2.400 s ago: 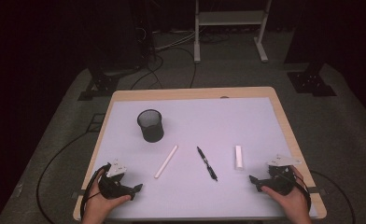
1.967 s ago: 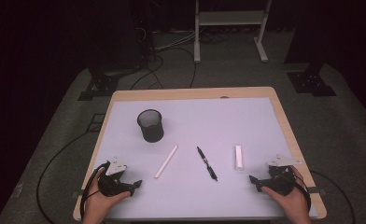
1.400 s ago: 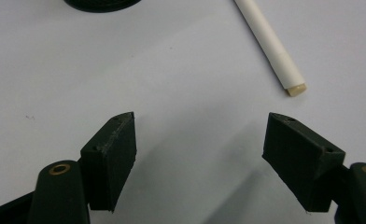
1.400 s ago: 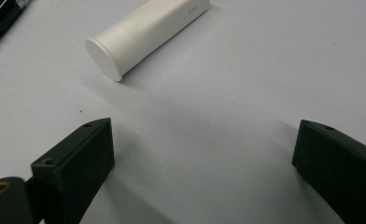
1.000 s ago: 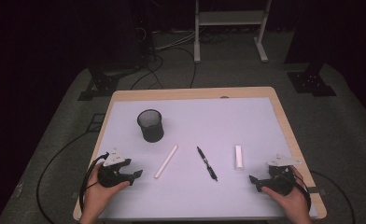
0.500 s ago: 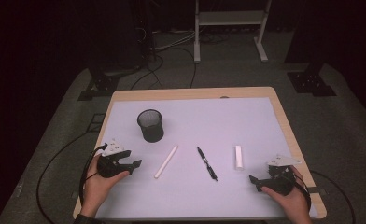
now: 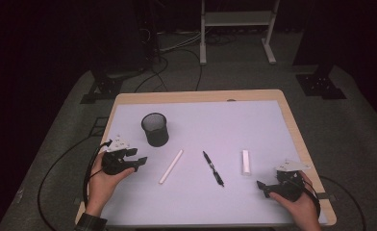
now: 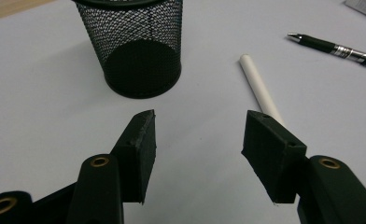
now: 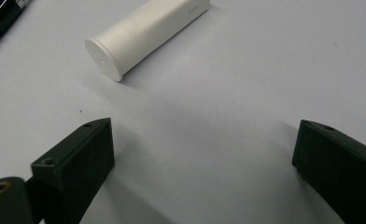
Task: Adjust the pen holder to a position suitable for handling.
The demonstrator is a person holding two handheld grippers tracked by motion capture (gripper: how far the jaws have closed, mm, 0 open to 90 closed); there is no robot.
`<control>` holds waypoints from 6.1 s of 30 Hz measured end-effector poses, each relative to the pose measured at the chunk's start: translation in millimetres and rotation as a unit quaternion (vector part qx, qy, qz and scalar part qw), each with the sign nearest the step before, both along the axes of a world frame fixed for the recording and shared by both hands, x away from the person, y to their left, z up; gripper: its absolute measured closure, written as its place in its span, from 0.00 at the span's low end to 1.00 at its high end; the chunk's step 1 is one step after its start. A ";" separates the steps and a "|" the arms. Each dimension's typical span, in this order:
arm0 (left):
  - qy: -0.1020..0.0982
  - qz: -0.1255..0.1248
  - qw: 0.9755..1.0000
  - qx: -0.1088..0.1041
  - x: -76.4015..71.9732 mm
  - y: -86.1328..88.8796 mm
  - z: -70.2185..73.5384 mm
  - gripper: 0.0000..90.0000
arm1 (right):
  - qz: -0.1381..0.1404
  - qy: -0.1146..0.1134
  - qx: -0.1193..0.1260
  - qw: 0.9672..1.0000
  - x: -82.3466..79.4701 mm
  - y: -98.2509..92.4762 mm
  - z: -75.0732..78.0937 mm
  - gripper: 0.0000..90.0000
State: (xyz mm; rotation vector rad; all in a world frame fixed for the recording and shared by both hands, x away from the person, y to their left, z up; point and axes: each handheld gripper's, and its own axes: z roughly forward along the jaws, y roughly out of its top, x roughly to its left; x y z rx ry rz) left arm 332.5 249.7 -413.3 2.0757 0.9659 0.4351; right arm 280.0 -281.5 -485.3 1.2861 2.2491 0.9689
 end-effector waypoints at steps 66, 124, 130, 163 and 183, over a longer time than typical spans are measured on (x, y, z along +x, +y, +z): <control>0.007 0.035 0.999 0.002 69.8 -3.9 46.4 0.59 | 0.000 0.000 0.000 1.000 0.0 -0.2 0.0 0.05; 0.048 0.060 0.995 0.061 144.9 -21.7 16.2 0.69 | 0.000 0.000 0.000 1.000 0.2 -0.4 -0.1 0.05; 0.052 0.058 0.995 0.060 148.0 -21.6 13.3 0.76 | 0.000 0.000 0.001 1.000 0.2 -0.4 -0.1 0.05; 0.052 0.046 0.996 0.049 141.6 -30.1 28.4 0.91 | 0.000 0.000 0.000 1.000 0.2 -0.4 -0.1 0.05; 0.045 0.019 0.998 0.033 118.8 -37.4 51.9 0.91 | 0.000 0.000 0.000 1.000 0.2 -0.3 -0.1 0.05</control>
